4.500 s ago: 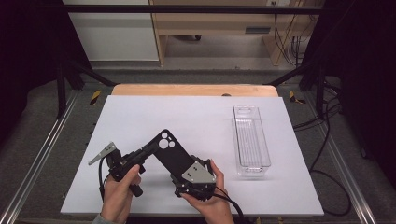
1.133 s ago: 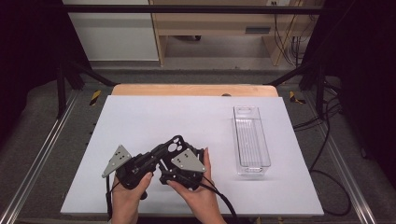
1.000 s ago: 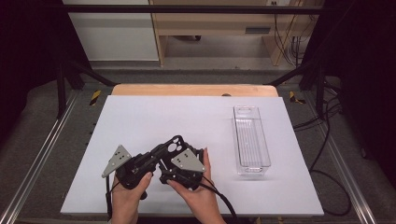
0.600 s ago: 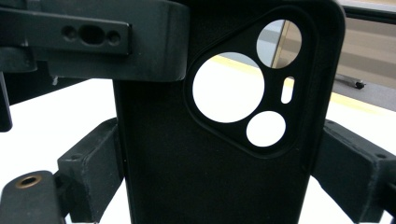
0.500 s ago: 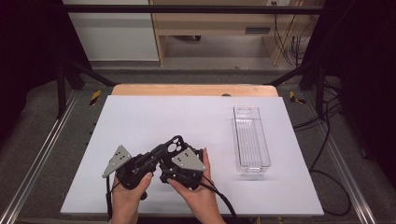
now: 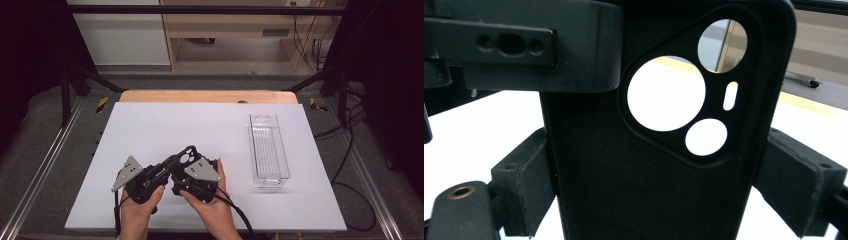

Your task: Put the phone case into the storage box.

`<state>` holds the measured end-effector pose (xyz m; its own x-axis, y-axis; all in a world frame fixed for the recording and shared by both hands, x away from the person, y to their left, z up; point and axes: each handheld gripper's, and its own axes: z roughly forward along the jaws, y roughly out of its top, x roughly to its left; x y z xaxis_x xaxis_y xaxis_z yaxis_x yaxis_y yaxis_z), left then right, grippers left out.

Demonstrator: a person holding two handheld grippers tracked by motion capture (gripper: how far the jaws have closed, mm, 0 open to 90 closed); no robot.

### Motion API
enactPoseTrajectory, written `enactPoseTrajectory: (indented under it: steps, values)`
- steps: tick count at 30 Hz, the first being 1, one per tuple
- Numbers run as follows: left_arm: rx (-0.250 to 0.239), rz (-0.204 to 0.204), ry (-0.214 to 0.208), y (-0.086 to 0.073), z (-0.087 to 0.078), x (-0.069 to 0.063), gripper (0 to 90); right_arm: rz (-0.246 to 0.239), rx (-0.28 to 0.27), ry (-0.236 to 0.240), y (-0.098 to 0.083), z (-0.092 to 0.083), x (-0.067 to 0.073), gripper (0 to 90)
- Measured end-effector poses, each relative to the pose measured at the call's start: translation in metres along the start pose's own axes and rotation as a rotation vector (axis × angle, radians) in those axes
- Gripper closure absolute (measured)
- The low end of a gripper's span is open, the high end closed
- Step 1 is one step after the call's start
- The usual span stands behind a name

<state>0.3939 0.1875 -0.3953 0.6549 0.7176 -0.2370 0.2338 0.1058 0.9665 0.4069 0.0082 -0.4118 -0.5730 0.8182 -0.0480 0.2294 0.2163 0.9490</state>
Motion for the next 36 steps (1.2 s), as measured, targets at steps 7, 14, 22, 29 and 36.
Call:
enactPoseTrajectory:
  steps: [7,14,22,29,36]
  values:
    - [0.004,0.029,0.006,0.0004,0.0002,-0.0022,80.7,0.006,0.002,0.003,0.0000,0.0001,-0.0006,13.1]
    - [0.009,0.027,0.004,-0.0005,0.0009,-0.0021,80.6,-0.002,0.016,-0.001,0.0002,-0.0006,-0.0010,13.6]
    - [0.012,0.016,-0.003,-0.0004,0.0008,-0.0010,80.4,0.018,0.024,0.011,0.0003,-0.0009,-0.0013,14.0]
    - [0.017,0.001,-0.014,-0.0001,0.0019,0.0003,79.9,0.024,0.029,0.008,0.0003,-0.0012,-0.0011,14.1]
    - [0.003,-0.004,-0.015,0.0033,0.0004,0.0013,70.3,0.037,0.032,0.002,-0.0002,-0.0008,-0.0023,14.1]
